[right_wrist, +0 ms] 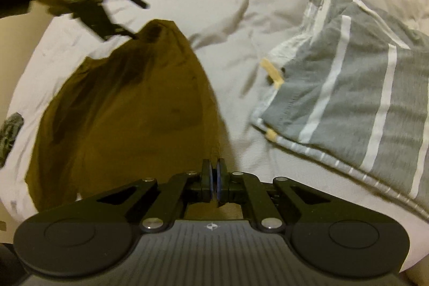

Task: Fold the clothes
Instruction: 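Grasp the shorts leg edge with the left tool while the right tool grasps the waistband, then lift the shorts with both tools and fold one leg over the other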

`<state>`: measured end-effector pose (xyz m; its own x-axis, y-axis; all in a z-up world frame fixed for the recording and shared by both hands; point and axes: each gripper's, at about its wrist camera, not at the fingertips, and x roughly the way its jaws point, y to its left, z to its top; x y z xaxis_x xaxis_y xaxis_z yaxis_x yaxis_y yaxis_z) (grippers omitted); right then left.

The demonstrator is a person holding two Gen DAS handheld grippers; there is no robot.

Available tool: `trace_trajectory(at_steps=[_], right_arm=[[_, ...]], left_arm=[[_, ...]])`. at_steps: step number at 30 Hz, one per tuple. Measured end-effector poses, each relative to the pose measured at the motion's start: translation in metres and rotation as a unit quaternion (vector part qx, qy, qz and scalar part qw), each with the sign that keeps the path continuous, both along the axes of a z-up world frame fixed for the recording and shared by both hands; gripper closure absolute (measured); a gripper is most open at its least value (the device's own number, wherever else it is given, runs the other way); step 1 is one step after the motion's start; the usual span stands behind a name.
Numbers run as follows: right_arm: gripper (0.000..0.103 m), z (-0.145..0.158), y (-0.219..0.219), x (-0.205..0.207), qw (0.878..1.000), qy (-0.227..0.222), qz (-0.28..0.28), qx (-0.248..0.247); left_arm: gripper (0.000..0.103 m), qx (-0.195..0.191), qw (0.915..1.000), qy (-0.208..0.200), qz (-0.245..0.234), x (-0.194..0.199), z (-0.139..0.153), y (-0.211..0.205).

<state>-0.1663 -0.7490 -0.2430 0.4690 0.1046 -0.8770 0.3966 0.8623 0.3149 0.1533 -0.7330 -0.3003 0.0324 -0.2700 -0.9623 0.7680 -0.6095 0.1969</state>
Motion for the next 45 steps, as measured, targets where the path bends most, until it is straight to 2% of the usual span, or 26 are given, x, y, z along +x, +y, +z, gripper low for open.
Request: trace_trajectory(at_steps=[1, 4, 8, 10, 12, 15, 19, 25, 30, 36, 41, 43, 45], right_arm=[[0.099, 0.002, 0.003, 0.001, 1.0, -0.002, -0.002, 0.002], [0.099, 0.005, 0.007, 0.002, 1.0, -0.006, -0.004, 0.007], [0.099, 0.0, 0.013, 0.007, 1.0, -0.005, 0.002, 0.006], [0.099, -0.002, 0.016, 0.007, 1.0, -0.004, 0.002, 0.007], [0.099, -0.001, 0.018, 0.006, 1.0, -0.004, 0.001, 0.007], [0.099, 0.011, 0.024, 0.006, 1.0, -0.01, 0.002, 0.009], [0.099, 0.043, 0.045, 0.009, 1.0, -0.021, 0.007, 0.01], [0.099, 0.088, 0.119, 0.024, 0.997, -0.059, 0.043, 0.022], [0.099, 0.098, 0.18, 0.047, 0.992, -0.087, 0.089, 0.033], [0.099, 0.093, 0.217, 0.065, 0.981, -0.126, 0.125, 0.073], [0.099, 0.093, 0.243, 0.071, 0.975, -0.148, 0.132, 0.098], [0.099, 0.091, 0.255, 0.074, 0.975, -0.151, 0.125, 0.108], [0.099, 0.089, 0.27, 0.079, 0.975, -0.15, 0.118, 0.115]], left_arm=[[0.044, 0.007, 0.9999, -0.005, -0.006, 0.002, -0.006, -0.008], [0.067, 0.041, 0.9981, -0.025, -0.039, 0.002, -0.026, -0.027], [0.069, 0.065, 0.9909, -0.056, -0.104, -0.004, -0.043, -0.033], [0.079, 0.072, 0.9885, -0.059, -0.119, -0.005, -0.046, -0.034], [0.086, 0.075, 0.9871, -0.059, -0.129, -0.006, -0.044, -0.033], [0.087, 0.056, 0.9871, -0.059, -0.138, -0.005, -0.027, -0.025], [0.087, 0.017, 0.9858, -0.061, -0.156, 0.004, 0.003, -0.005], [0.087, -0.028, 0.9771, -0.082, -0.194, 0.017, 0.031, 0.031], [0.088, -0.051, 0.9748, -0.099, -0.193, 0.014, 0.037, 0.061], [0.088, -0.07, 0.9701, -0.13, -0.192, 0.01, 0.05, 0.102], [0.089, -0.079, 0.9593, -0.164, -0.216, 0.012, 0.055, 0.142], [0.089, -0.087, 0.9521, -0.175, -0.235, 0.017, 0.056, 0.163], [0.089, -0.09, 0.9413, -0.189, -0.265, 0.019, 0.052, 0.183]])
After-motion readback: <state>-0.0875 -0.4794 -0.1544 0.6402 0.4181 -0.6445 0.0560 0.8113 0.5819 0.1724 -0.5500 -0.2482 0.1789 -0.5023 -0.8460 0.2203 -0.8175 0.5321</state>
